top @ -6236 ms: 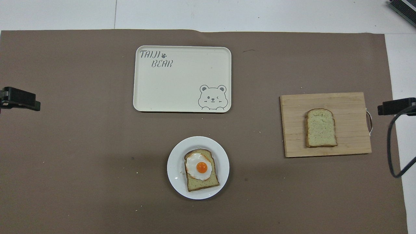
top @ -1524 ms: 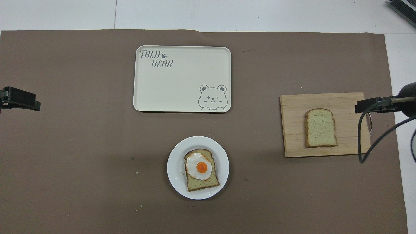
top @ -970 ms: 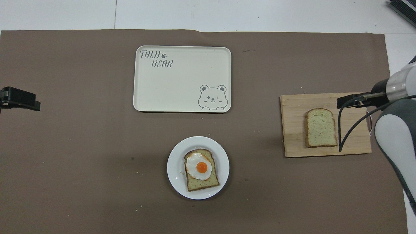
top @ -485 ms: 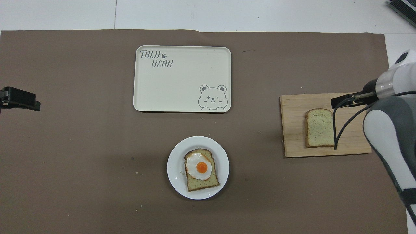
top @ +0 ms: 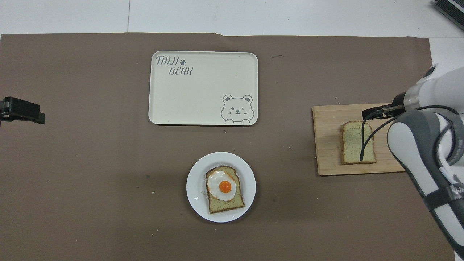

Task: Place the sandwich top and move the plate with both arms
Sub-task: 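Reach the right gripper down to the bread slice on the board, then close the right gripper on the bread slice's edge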

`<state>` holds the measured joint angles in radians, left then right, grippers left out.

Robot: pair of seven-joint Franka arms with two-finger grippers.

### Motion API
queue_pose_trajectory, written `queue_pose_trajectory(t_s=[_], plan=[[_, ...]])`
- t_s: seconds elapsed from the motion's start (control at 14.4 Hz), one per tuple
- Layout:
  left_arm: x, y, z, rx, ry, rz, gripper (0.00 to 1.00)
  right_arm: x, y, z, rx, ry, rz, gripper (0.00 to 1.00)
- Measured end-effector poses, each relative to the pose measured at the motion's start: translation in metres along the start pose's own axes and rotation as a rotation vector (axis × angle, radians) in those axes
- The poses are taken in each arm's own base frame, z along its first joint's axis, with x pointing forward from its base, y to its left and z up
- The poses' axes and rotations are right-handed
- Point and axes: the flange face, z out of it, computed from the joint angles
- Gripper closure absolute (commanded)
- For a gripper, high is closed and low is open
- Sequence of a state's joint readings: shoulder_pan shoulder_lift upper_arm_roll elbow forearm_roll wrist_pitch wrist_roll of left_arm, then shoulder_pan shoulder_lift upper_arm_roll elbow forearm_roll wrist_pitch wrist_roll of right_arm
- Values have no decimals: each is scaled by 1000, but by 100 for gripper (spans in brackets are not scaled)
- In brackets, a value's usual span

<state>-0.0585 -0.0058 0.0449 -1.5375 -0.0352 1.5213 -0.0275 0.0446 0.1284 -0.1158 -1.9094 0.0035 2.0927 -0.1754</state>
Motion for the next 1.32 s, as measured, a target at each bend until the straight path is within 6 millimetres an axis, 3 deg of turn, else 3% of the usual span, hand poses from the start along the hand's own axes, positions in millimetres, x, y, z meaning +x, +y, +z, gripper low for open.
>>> queue_pose_trajectory(t_s=[0.21,0.42,1.04,1.32], plan=[[0,0,0,0,0,0,0,-2,25,24,67,6,13,0],[0,0,0,0,0,0,0,-6,38,50,81,-22,26,0],[0,0,0,0,0,0,0,-24,53,107,149,-51,60,0],[0,0,0,0,0,0,0,-26,50,114,159,-61,50,0]])
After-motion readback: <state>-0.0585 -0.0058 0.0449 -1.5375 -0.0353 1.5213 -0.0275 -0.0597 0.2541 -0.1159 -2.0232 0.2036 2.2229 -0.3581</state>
